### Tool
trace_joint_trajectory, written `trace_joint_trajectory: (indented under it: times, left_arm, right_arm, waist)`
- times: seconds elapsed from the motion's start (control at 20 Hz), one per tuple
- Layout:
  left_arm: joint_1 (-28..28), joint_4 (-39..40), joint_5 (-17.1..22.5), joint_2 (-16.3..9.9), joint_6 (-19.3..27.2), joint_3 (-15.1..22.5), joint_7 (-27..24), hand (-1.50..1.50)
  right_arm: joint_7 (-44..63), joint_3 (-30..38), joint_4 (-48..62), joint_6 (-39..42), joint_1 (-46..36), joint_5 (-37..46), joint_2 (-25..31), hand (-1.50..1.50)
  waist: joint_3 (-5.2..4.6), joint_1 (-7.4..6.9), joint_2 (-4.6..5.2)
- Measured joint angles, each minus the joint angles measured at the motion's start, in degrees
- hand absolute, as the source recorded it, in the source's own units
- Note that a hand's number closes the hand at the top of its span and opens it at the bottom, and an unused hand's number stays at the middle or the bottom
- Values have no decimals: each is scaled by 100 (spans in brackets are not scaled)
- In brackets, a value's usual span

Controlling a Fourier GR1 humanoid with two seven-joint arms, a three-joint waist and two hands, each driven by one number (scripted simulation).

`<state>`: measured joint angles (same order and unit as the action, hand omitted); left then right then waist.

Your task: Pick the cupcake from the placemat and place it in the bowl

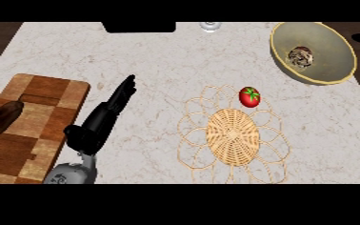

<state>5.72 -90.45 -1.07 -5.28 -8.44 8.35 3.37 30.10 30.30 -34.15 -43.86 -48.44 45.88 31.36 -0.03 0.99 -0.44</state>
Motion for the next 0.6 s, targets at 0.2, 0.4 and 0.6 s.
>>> trace_joint_trajectory:
  times: [0.2,0.4,0.6]
  left_arm:
    - [-67,-50,39,-41,-9,-82,37,0]
    - [-182,-187,51,-84,-19,-120,61,0]
    - [-215,-278,72,-90,-31,-139,130,0]
  right_arm:
    - [-117,171,-1047,87,886,-424,-17,-150]
    - [-188,321,-2358,287,1968,-869,-195,-150]
    - [-139,495,-3794,792,3131,-1405,-378,-150]
  waist:
    - [-3,116,-37]
    - [-6,178,-54]
    - [-8,189,-47]
